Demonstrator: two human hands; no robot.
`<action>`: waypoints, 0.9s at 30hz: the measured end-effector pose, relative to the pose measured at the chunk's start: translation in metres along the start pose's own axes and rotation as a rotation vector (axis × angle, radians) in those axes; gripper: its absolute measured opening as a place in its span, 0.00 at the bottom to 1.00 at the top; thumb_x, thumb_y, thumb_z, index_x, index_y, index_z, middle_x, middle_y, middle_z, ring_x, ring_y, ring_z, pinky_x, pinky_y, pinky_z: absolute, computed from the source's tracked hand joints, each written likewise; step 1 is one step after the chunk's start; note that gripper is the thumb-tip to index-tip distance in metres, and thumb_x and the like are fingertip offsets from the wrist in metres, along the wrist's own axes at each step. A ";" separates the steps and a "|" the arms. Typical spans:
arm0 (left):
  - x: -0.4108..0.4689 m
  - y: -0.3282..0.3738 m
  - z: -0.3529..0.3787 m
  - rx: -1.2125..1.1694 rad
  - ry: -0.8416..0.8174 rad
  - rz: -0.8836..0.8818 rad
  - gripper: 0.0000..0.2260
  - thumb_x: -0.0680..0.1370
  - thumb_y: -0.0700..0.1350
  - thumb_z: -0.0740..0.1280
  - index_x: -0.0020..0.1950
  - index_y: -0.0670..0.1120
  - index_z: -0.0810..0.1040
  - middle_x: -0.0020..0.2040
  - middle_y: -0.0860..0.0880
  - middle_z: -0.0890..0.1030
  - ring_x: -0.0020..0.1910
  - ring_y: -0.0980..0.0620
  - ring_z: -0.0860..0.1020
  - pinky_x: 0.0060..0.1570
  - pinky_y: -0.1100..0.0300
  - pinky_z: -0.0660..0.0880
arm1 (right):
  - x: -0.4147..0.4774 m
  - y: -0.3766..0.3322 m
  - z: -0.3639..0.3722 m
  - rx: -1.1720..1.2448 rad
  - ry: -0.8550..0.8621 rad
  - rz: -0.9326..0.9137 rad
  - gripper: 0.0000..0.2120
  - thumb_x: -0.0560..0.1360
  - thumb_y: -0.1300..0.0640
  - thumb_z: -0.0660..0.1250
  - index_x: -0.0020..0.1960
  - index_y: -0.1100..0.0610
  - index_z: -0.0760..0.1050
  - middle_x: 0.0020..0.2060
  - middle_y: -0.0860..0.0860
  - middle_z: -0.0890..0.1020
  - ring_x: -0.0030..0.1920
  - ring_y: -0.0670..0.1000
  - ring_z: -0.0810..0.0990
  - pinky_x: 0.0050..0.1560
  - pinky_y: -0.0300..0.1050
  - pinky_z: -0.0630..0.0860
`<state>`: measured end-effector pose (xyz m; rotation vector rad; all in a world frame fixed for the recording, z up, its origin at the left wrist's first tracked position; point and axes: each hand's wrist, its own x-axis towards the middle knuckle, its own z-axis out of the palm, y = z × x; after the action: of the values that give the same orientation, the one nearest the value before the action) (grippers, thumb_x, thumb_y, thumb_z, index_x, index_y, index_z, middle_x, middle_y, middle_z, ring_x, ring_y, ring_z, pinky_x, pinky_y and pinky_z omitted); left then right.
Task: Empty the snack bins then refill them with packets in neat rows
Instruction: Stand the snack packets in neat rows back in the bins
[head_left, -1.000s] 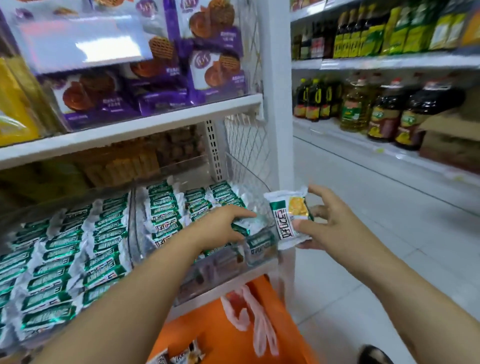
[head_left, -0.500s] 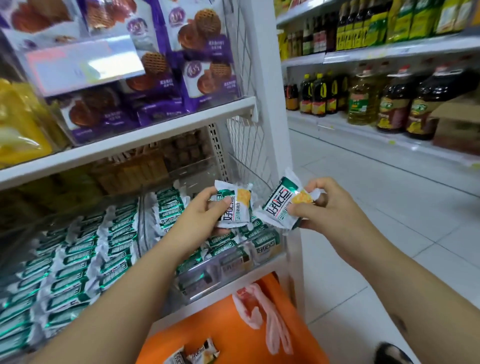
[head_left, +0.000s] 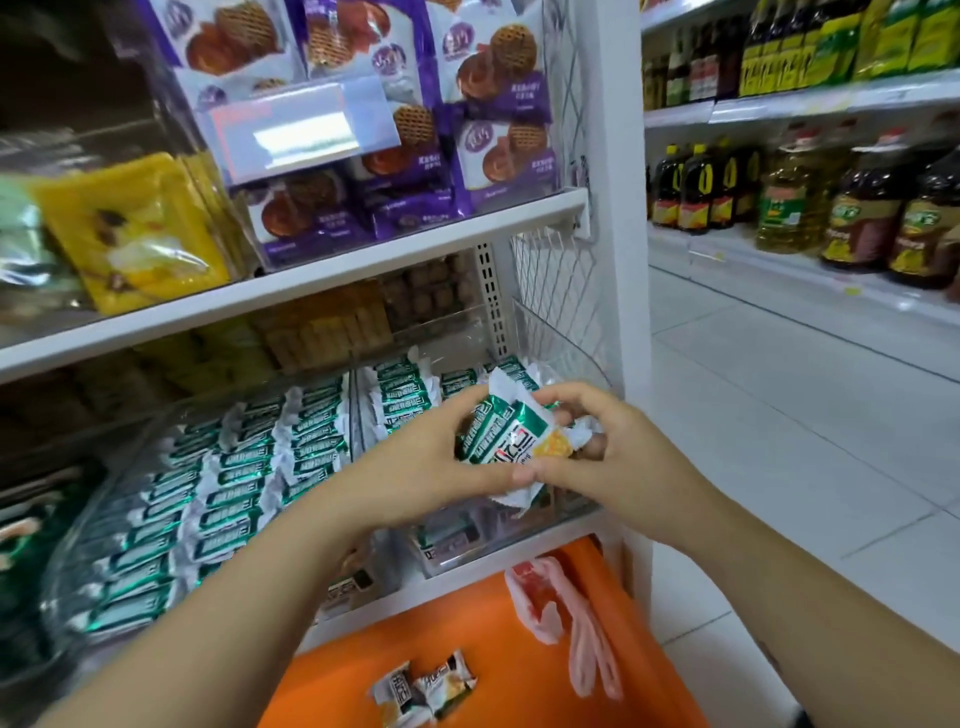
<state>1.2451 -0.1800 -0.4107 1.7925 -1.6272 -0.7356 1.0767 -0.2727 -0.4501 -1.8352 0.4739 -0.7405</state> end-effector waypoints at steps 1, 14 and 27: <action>-0.001 -0.001 -0.005 0.025 0.019 0.000 0.27 0.72 0.51 0.74 0.68 0.58 0.68 0.56 0.56 0.81 0.52 0.58 0.80 0.54 0.59 0.77 | 0.002 0.000 0.003 0.025 -0.007 -0.011 0.22 0.70 0.60 0.75 0.56 0.39 0.73 0.53 0.49 0.76 0.47 0.47 0.84 0.47 0.46 0.82; 0.009 -0.053 -0.020 1.089 -0.001 -0.209 0.34 0.75 0.60 0.65 0.76 0.57 0.52 0.57 0.50 0.76 0.58 0.48 0.74 0.68 0.50 0.59 | 0.023 0.038 0.002 -0.661 -0.073 -0.010 0.21 0.74 0.51 0.69 0.66 0.50 0.73 0.62 0.46 0.78 0.60 0.45 0.76 0.63 0.41 0.71; 0.005 -0.059 -0.023 1.113 -0.064 -0.192 0.28 0.77 0.54 0.66 0.74 0.62 0.57 0.70 0.52 0.65 0.69 0.49 0.67 0.73 0.40 0.45 | 0.020 0.039 0.007 -0.817 -0.118 -0.064 0.19 0.74 0.48 0.68 0.64 0.48 0.75 0.60 0.43 0.79 0.59 0.44 0.75 0.61 0.39 0.67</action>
<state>1.3015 -0.1794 -0.4394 2.6961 -2.1231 0.1437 1.0969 -0.2953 -0.4827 -2.6446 0.7074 -0.5012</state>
